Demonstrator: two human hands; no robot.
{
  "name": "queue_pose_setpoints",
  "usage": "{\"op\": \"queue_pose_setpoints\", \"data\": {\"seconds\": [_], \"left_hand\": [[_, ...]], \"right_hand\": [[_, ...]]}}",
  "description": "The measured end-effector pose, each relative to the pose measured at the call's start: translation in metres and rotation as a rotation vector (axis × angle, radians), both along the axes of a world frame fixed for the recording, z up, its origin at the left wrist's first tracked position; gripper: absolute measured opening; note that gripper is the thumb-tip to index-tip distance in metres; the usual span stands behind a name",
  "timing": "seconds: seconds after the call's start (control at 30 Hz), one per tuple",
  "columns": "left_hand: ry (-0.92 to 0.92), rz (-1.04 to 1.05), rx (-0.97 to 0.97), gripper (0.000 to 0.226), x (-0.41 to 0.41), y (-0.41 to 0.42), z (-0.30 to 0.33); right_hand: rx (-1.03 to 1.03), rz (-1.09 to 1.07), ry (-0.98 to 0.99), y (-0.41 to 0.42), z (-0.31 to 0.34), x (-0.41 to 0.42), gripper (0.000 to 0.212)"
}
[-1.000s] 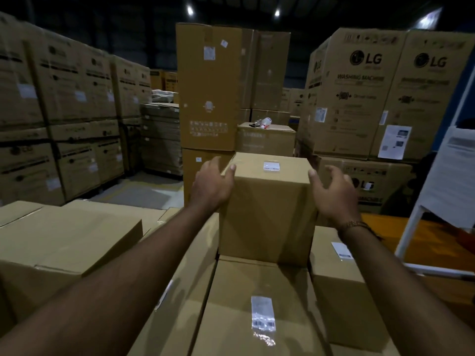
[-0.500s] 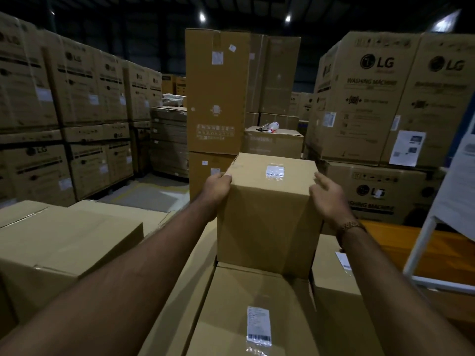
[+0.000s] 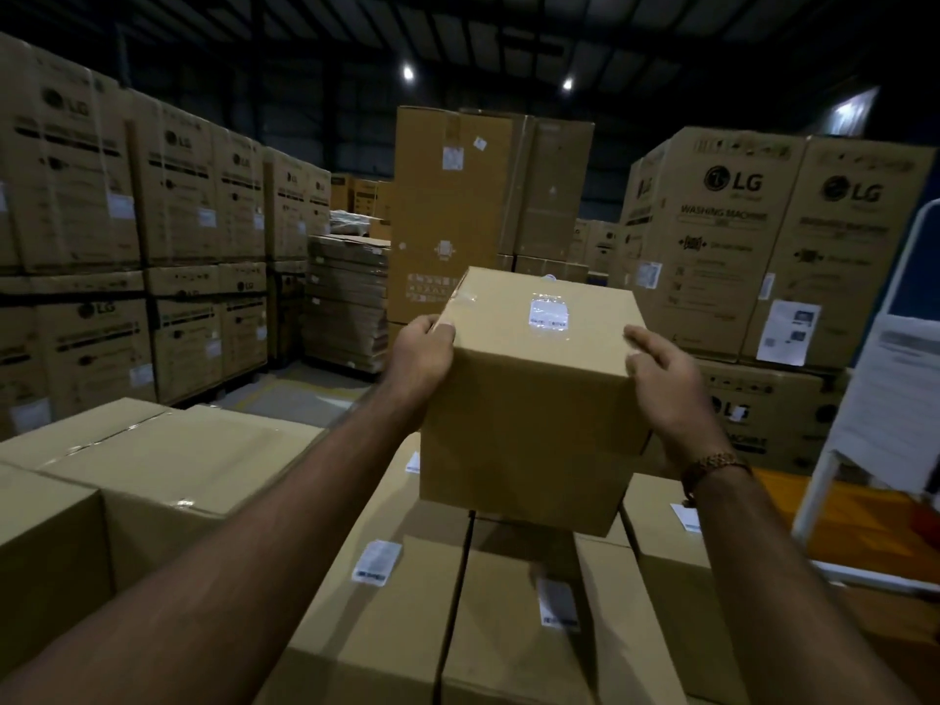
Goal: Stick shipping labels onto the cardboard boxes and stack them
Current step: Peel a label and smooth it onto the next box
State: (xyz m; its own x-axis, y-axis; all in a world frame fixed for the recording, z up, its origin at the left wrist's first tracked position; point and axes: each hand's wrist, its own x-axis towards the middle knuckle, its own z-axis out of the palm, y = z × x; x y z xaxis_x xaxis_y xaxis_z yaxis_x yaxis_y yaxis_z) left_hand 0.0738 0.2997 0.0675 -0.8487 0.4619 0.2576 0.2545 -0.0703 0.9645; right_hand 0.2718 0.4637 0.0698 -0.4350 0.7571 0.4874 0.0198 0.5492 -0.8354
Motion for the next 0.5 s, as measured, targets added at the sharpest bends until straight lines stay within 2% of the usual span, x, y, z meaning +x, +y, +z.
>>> {"op": "queue_pose_setpoints", "data": {"seconds": [0.3,0.5], "left_hand": [[0.073,0.045,0.059,0.041,0.011,-0.152,0.008],[0.074,0.096,0.098,0.041,0.009,-0.259,-0.007]], "right_hand": [[-0.004,-0.071,0.166,-0.156,0.005,-0.002,0.042],[-0.025,-0.042,0.23,-0.256,-0.01,-0.008,0.041]]}}
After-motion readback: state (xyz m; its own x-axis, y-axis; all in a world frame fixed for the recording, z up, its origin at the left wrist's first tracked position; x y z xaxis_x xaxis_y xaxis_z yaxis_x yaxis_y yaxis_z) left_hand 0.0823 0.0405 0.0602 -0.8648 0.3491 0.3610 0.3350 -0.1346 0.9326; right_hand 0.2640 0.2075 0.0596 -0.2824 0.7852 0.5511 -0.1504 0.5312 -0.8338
